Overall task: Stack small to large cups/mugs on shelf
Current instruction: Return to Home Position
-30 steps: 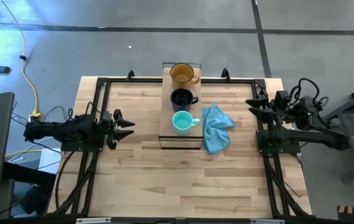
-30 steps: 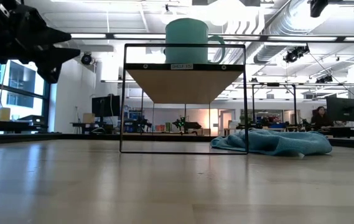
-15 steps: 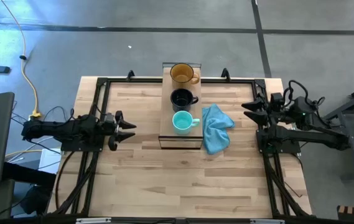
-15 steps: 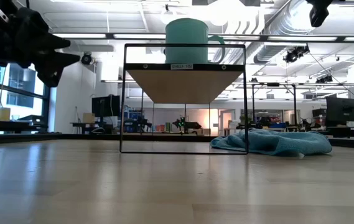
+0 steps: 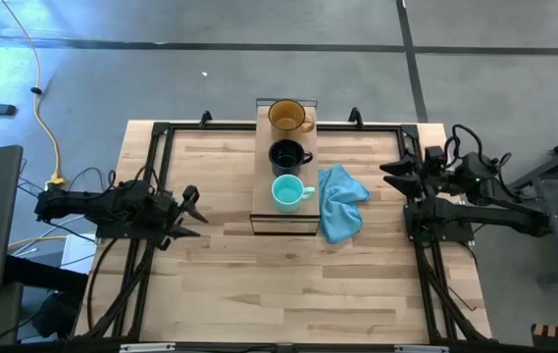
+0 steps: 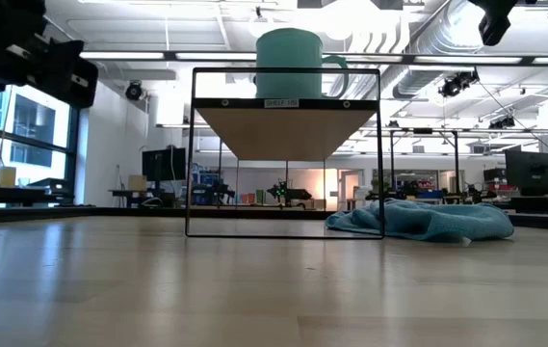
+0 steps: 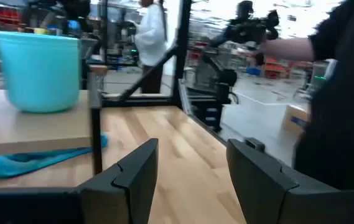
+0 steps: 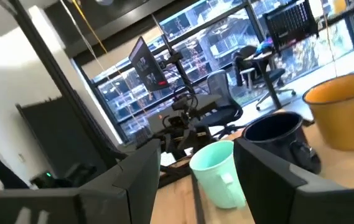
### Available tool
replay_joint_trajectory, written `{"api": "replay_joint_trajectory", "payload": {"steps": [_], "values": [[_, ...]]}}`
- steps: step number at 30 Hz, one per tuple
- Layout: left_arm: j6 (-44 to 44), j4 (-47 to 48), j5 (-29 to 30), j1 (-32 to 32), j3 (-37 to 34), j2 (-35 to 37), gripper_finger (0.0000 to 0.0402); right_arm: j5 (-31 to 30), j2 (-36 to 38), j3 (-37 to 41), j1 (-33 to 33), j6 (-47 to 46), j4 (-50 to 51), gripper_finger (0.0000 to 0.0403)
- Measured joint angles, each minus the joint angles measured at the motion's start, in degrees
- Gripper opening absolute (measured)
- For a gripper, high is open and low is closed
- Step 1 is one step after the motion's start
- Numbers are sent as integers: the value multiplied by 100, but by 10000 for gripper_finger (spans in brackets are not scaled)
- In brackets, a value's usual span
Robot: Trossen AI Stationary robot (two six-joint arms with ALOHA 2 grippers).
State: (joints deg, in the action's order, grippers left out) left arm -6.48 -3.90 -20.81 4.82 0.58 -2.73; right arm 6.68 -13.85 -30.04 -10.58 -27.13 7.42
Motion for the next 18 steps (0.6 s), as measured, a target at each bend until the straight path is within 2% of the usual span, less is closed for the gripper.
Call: {"api": "replay_joint_trajectory", "payload": {"steps": [6,10,18], "values": [[-79,28,88,4,0,36,179,160,0,0,1,-809,1,195],[-86,70,366,4,0,36,179,296,11,0,-1,-532,17,195],[-151,70,390,4,0,36,179,387,7,0,-1,-599,648,195]]}}
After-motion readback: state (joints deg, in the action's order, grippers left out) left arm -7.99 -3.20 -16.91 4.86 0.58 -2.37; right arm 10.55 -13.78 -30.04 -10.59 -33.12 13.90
